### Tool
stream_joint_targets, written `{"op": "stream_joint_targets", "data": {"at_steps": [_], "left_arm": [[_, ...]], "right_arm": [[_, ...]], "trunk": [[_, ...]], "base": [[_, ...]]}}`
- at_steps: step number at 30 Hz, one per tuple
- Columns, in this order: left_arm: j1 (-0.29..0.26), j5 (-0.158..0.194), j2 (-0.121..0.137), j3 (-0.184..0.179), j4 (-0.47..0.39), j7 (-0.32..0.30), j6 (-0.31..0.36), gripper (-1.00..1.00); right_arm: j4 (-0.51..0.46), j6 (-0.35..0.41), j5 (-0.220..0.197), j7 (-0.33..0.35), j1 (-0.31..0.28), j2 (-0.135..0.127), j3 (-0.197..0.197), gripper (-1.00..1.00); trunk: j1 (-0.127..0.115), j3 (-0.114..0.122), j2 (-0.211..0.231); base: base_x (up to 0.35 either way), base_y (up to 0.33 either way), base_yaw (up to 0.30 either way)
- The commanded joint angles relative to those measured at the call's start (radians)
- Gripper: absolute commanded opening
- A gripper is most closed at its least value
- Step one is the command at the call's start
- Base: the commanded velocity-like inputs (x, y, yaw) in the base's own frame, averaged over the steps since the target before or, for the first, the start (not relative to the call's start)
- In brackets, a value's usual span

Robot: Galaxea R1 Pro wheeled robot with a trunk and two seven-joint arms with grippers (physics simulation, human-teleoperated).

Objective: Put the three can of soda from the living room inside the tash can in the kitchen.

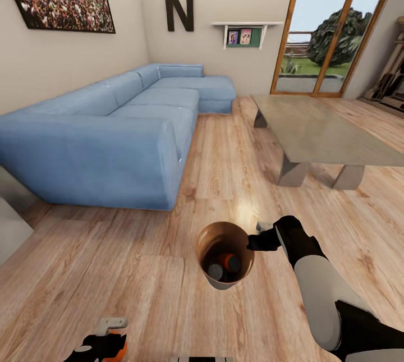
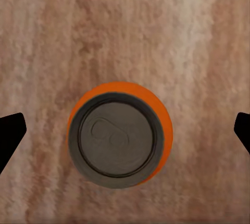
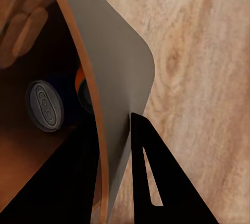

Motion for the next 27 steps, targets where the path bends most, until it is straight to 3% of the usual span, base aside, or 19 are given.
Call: {"op": "stream_joint_targets", "data": {"at_steps": [1, 10, 21, 27], "left_arm": [[0.0, 0.001, 0.0, 0.0, 0.0, -0.001, 0.0, 1.0], [0.0, 0.002, 0.0, 0.0, 0.0, 0.0, 0.0, 1.0], [0.0, 0.001, 0.0, 0.0, 0.0, 0.0, 0.0, 1.0], [0.0, 0.002, 0.0, 0.0, 0.0, -0.001, -0.001, 1.0]], "right_arm": [[0.0, 0.008, -0.024, 0.005, 0.0, 0.0, -0.001, -1.0], [0.0, 0.007, -0.024, 0.005, 0.0, 0.0, -0.001, -1.0], [0.0, 0.006, -0.024, 0.005, 0.0, 0.0, -0.001, -1.0], [0.0, 0.006, -0.024, 0.005, 0.0, 0.001, -0.001, -1.0]], "trunk": [[0.0, 0.0, 0.0], [0.0, 0.0, 0.0], [0.007, -0.042, -0.007], [0.007, -0.042, -0.007]], "base": [[-0.01, 0.0, 0.0], [-0.003, 0.0, 0.0], [0.0, 0.0, 0.0], [0.0, 0.0, 0.0]]}}
